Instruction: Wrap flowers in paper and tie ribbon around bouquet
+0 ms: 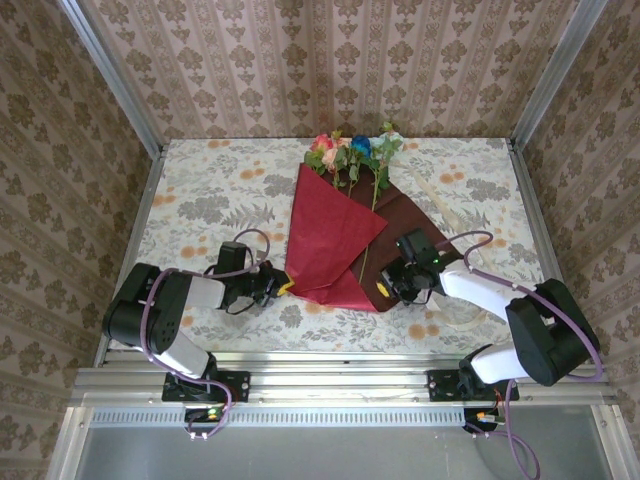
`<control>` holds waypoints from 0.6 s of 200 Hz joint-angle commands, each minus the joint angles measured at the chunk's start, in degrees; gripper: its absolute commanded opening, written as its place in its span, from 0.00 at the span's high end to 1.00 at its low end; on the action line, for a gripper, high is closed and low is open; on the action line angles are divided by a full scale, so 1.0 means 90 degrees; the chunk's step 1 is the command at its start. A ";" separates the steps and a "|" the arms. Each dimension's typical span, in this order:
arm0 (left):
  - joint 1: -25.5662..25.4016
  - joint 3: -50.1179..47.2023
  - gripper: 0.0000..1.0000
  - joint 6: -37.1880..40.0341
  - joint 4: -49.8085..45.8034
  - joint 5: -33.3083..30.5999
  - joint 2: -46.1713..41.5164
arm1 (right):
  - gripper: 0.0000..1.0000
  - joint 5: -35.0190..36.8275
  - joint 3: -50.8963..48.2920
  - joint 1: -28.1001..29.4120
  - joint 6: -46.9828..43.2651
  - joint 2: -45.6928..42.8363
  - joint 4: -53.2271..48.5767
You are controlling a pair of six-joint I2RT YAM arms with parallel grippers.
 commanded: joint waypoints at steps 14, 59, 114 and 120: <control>0.0083 -0.0212 1.00 -0.0387 -0.0192 0.0015 -0.0184 | 1.00 0.0252 0.0086 0.0001 -0.0250 0.0086 0.0199; 0.0281 -0.0276 1.00 -0.0349 -0.0275 0.0132 -0.0238 | 0.92 0.0447 0.0288 0.0078 -0.0869 0.0041 -0.0752; 0.0722 -0.0534 1.00 0.0074 -0.0864 0.0050 -0.0518 | 0.61 0.0731 0.1016 -0.0942 -0.2753 0.0334 -0.1933; 0.0762 -0.0535 1.00 0.0149 -0.0999 0.0040 -0.0578 | 0.58 0.0779 0.1249 -0.0967 -0.3030 0.0555 -0.2067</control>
